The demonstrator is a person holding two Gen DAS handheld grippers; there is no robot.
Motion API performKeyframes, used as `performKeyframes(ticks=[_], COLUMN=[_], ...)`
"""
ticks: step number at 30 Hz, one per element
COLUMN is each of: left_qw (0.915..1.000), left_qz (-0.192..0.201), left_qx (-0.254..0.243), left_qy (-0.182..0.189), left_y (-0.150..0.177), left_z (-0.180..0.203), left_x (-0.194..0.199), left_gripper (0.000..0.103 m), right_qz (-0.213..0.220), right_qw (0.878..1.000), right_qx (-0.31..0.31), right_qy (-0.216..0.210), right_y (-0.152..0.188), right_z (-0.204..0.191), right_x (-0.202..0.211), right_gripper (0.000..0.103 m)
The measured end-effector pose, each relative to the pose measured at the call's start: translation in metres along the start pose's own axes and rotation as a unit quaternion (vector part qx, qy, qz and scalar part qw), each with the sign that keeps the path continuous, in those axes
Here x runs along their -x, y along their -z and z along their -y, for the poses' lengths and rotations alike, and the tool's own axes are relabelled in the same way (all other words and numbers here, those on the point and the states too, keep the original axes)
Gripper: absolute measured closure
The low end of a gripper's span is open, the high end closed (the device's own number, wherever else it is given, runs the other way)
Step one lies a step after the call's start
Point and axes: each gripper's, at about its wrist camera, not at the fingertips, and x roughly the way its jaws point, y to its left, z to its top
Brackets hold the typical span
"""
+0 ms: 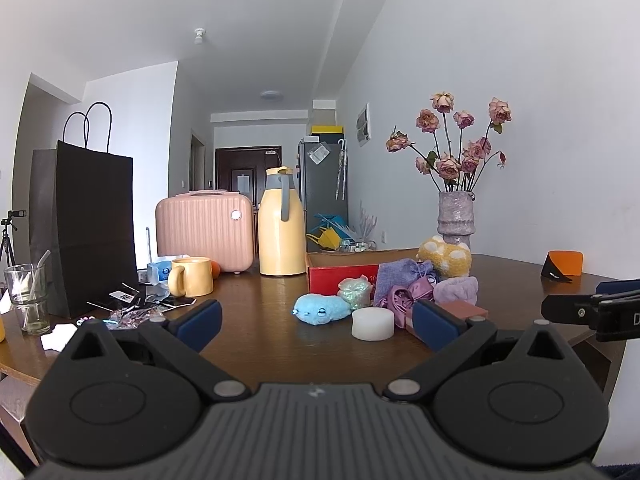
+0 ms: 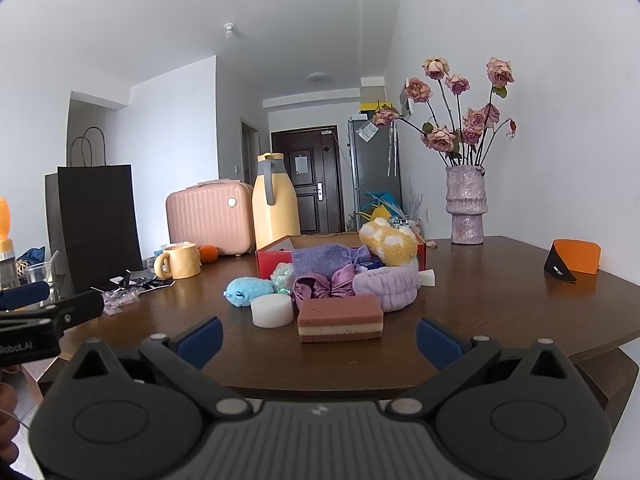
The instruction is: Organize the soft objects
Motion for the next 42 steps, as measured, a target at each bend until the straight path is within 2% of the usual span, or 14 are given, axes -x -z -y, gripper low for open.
performKeyframes(ticks=[42], left_qw=[1.0000], left_qz=[0.000], left_qx=[-0.003], left_qy=[0.003], left_y=[-0.0004], left_z=[0.0024], left_x=[-0.0009], left_gripper=[0.000], right_qz=[0.008], right_qw=[1.000], right_qx=[-0.018], right_qy=[0.005], right_y=[0.0040], right_z=[0.0056], right_x=[0.0030], right_gripper=[0.000])
